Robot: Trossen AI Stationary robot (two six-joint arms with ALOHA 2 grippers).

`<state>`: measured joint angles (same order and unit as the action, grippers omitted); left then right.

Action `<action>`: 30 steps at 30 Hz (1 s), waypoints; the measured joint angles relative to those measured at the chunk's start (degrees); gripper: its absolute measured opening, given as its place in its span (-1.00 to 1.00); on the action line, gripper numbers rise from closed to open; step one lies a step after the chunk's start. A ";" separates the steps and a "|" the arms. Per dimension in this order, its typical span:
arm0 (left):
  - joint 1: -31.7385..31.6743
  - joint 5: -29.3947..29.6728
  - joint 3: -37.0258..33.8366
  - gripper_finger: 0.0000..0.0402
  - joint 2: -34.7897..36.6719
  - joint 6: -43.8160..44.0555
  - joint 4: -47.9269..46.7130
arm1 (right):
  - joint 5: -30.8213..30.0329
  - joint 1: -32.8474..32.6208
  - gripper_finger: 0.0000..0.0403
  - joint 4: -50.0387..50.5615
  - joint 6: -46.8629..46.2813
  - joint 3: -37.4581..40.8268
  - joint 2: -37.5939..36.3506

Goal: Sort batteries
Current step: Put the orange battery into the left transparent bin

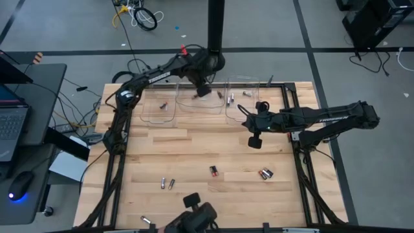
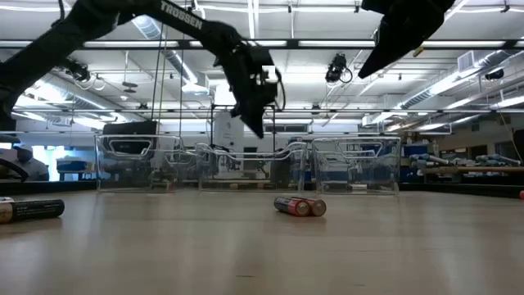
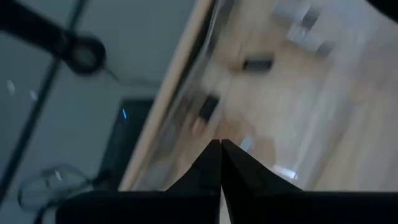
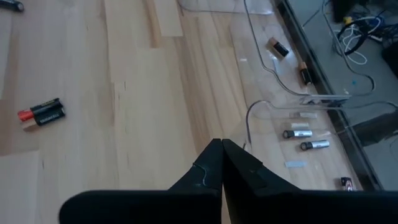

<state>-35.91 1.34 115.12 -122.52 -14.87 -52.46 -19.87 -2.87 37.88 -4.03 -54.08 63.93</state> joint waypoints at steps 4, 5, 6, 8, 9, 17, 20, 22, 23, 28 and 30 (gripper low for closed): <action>1.91 0.10 0.01 -0.96 3.92 -0.31 3.80 | -0.23 -1.17 -0.93 -3.40 0.14 1.18 -0.32; 2.46 0.18 0.01 -0.96 4.71 -1.27 4.98 | -0.21 -1.39 -0.94 -5.78 0.49 2.42 -0.32; 3.10 0.18 0.01 -0.96 5.56 -2.17 5.87 | -0.03 -1.52 -0.94 -7.93 0.87 3.88 -0.30; 4.29 -0.08 0.01 -0.96 6.90 -2.95 8.05 | 0.52 -1.56 -0.95 -13.02 1.12 7.37 -0.30; 4.85 -0.71 -0.27 -0.96 7.51 -3.03 9.46 | 0.86 -1.56 -0.95 -15.65 0.95 9.26 -0.30; 7.81 -3.69 -9.52 -0.97 12.00 -6.01 20.55 | 2.17 -3.32 -0.94 -31.78 -2.40 20.06 -0.25; 9.16 -4.72 -16.54 -0.97 14.53 -6.33 27.86 | 2.13 -4.56 -0.94 -34.88 -3.47 21.45 -0.25; 10.11 -5.50 -22.50 -0.97 16.68 -6.36 34.26 | 1.62 -5.53 -0.94 -36.22 -3.74 22.04 -0.25; 10.56 -5.79 -25.70 -0.97 18.00 -6.45 37.58 | 1.36 -6.05 -0.94 -36.72 -3.74 22.31 -0.25; 12.37 -6.55 -43.07 -0.97 26.18 -5.91 53.94 | 0.22 -7.18 -0.94 -41.90 -3.81 25.42 -0.28; 13.30 -6.74 -49.77 -0.97 29.81 -5.49 59.08 | 0.19 -7.20 -0.94 -44.72 -3.99 26.78 -0.28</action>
<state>-22.61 -5.41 65.36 -92.72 -20.37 6.61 -19.68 -10.07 -6.84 -8.02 -27.30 63.66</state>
